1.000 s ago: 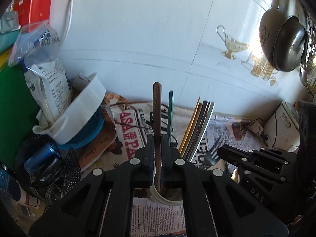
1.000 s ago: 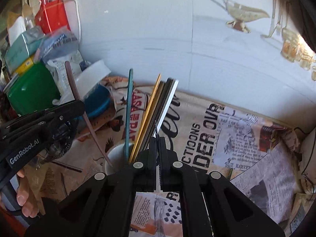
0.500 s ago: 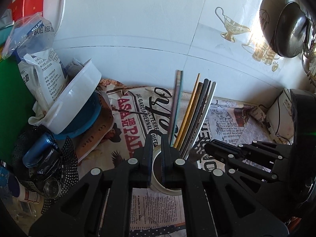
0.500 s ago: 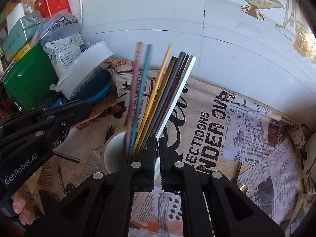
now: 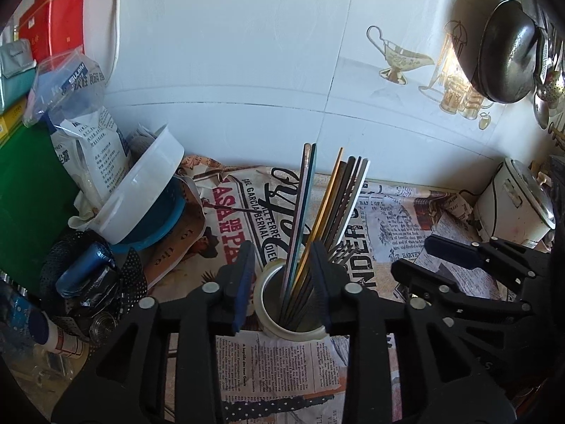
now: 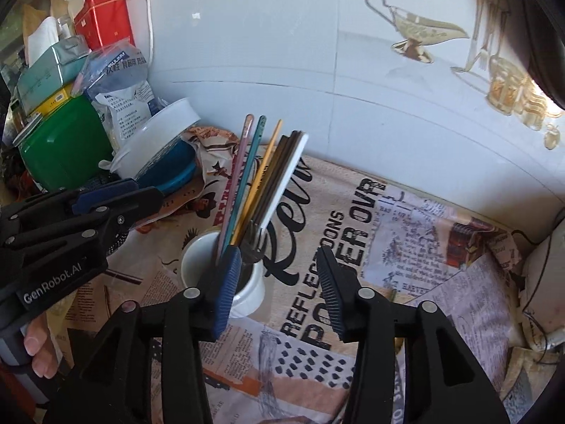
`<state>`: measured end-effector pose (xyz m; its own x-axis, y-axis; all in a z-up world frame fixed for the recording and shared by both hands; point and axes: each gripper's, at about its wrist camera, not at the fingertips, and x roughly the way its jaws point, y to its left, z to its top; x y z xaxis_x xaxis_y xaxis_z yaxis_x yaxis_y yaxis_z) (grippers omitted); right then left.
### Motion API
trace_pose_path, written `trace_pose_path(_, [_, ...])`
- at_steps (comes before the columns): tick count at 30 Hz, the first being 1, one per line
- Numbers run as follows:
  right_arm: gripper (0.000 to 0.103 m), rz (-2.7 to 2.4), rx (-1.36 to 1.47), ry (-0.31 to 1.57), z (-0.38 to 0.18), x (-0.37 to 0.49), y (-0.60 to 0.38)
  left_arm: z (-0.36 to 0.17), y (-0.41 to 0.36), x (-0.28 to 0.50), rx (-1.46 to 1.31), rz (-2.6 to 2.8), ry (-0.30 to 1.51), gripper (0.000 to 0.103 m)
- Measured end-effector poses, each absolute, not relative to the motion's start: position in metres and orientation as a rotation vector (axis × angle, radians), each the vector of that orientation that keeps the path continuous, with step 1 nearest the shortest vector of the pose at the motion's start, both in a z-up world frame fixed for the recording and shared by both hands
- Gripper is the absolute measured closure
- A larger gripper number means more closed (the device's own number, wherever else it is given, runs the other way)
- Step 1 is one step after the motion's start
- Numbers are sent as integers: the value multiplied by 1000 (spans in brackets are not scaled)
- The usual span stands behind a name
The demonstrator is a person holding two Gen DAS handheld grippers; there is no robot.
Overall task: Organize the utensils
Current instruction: 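Open both tools to release the chopstick and fork in the cup, then move both open tools down over the gold spoon and green stick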
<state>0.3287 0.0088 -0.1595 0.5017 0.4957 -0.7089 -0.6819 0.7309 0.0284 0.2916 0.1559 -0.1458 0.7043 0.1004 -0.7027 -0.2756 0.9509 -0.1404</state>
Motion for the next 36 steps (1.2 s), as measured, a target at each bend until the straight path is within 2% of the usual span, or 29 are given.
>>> trace_pose_path(2, [59,713,-274,751,-157,327,-1,-142,151,290,-237,216,755,63])
trace_pose_path(7, [52,690,-270,742,-155,325,-26,-136,133,284,-234,225,741,41])
trace_pose_path(10, [48,665,-264,750,-158,326,-43,-137,120,282,-239,230,744,35])
trace_pose_path(15, [45,607,-249,814,-180,336,-77,-151,98,281,-238,236,784,35])
trace_pose_path(26, [45,501,-275,1060,-274,370,-130,-215,55,274,-239,264,929,35])
trace_pose_path(36, [46,530,-293,1084,-307,375,-117,-265,30,273,-267,280,1044,35])
